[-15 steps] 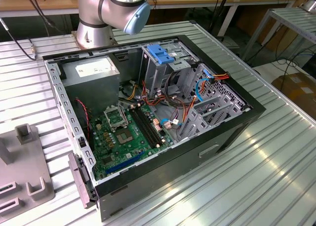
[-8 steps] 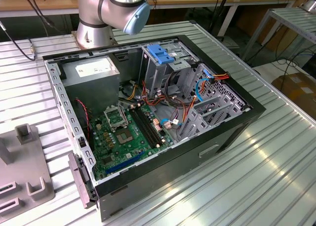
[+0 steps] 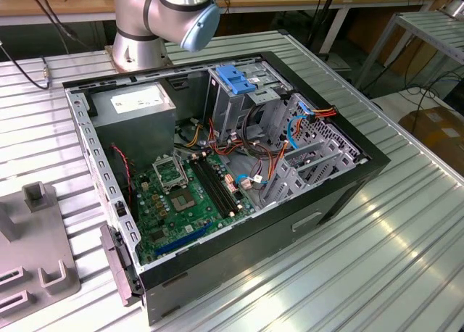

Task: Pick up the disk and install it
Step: 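Reach for the disk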

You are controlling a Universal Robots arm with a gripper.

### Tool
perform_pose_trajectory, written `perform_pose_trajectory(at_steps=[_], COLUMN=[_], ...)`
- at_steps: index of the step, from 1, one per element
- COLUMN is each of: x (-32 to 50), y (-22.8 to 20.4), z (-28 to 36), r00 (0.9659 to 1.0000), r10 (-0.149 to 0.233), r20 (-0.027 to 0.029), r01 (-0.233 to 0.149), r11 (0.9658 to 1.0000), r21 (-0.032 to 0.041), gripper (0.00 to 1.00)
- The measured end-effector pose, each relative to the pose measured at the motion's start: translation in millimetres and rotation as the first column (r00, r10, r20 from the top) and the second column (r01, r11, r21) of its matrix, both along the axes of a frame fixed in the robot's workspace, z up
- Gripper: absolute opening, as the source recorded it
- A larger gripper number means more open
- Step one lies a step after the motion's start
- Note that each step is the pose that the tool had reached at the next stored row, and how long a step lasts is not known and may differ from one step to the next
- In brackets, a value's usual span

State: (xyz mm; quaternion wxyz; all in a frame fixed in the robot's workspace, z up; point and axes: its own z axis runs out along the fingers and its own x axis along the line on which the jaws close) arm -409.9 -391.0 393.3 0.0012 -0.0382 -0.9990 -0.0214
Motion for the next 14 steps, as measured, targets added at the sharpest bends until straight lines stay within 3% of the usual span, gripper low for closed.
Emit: perform_pose_trajectory(at_steps=[10,14], x=[-16.0,-28.1], y=[1.1,5.6], z=[-0.1,-0.1], r00=[1.0,1.0], r10=[0.0,0.0], r20=[0.0002,0.0001], r01=[0.0,0.0], r11=[1.0,1.0], r21=[0.0001,0.0], gripper=[0.1,0.1])
